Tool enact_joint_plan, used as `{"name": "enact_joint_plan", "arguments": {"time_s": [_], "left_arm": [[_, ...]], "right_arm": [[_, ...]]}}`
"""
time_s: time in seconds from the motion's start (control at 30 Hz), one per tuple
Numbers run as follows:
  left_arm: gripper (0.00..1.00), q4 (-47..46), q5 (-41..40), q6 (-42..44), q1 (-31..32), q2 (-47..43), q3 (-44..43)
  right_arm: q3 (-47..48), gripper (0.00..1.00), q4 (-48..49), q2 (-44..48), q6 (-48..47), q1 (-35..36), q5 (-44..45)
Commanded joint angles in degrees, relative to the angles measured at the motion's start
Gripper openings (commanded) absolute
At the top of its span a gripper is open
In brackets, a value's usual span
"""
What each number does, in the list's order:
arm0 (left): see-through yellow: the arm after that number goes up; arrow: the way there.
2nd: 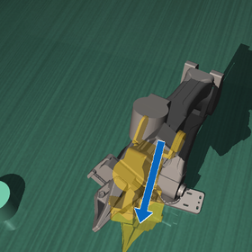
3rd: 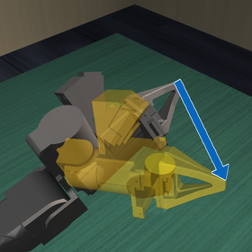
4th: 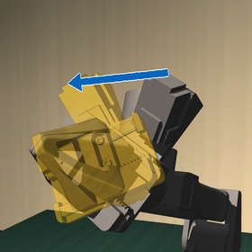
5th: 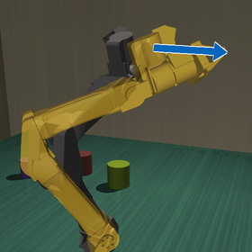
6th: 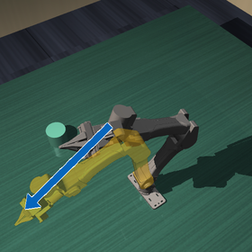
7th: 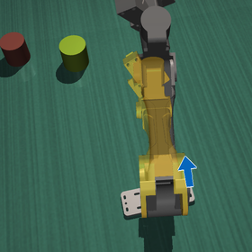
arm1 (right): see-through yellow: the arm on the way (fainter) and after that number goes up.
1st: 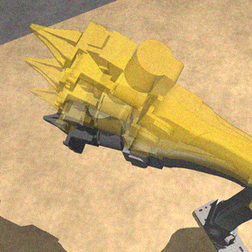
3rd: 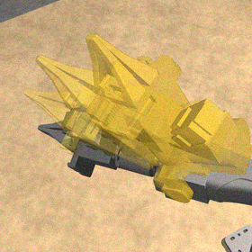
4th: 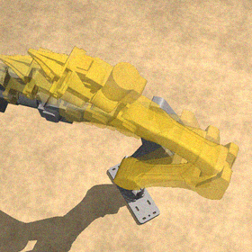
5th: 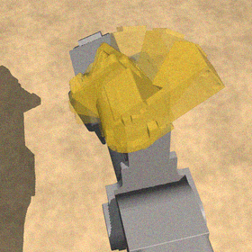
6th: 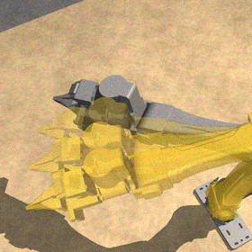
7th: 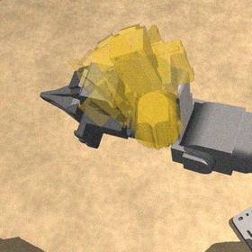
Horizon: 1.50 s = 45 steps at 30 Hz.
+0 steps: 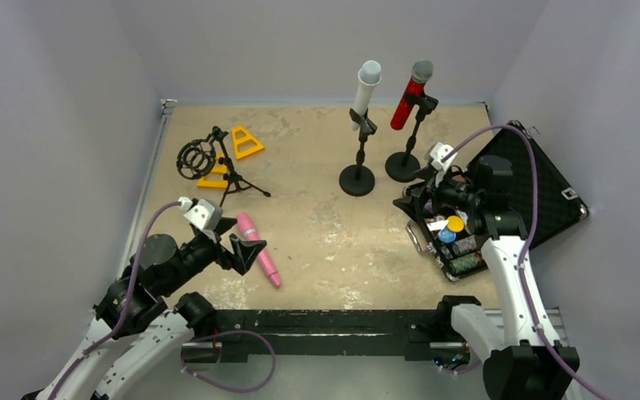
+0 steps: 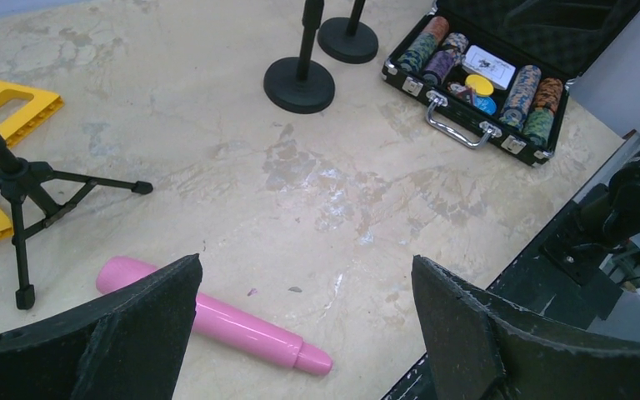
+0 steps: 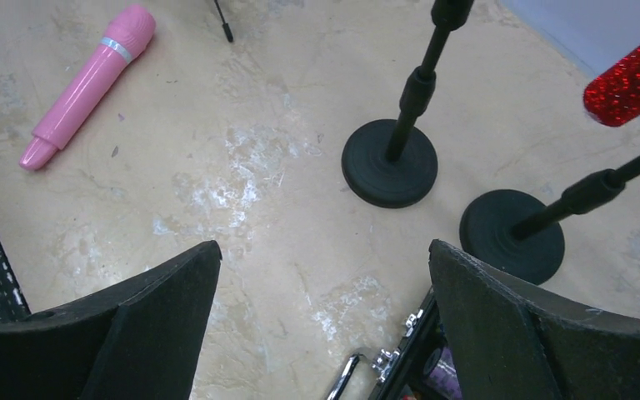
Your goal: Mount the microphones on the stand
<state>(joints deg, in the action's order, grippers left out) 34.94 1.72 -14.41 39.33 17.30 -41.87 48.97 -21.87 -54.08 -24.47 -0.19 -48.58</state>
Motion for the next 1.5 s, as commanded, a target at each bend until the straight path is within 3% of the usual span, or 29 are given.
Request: {"name": "enact_joint_plan", "arguments": {"time_s": [0.0,0.1,0.33,0.57,0.9,1.3,1.47], "left_arm": [[0.99,-2.39,-3.54,-1.78,-0.22,2.70,0.54],[0.99,-2.34,-5.02,-2.11,-0.22,4.74,-0.76],[0.99,-2.07,-8.17,-1.59,-0.31,9.56,-4.42],[0.99,2.13,-11.73,4.20,-1.44,16.73,-12.74],[0.99,3.96,0.65,4.24,-22.05,29.17,-28.28],[0.97,13.16,-4.77,13.62,-27.83,48.63,-52.14],[0.89,15.43,-2.19,13.35,-28.70,51.87,-52.77]], "right_arm": [[-1.19,0.99,-1.84,2.93,0.51,-5.45,-9.04],[-3.37,0.98,-2.16,4.33,-1.94,-7.51,-15.66],[-5.22,0.98,-3.35,6.84,-6.13,-7.69,-17.37],[-6.19,0.97,-3.08,7.68,-7.38,-7.81,-18.31],[-5.28,0.97,-6.15,8.85,-10.06,-7.79,-18.69],[-3.60,0.97,-9.61,8.53,-12.25,-7.81,-20.47],[-3.38,0.97,-10.60,8.47,-13.25,-7.77,-20.66]]}}
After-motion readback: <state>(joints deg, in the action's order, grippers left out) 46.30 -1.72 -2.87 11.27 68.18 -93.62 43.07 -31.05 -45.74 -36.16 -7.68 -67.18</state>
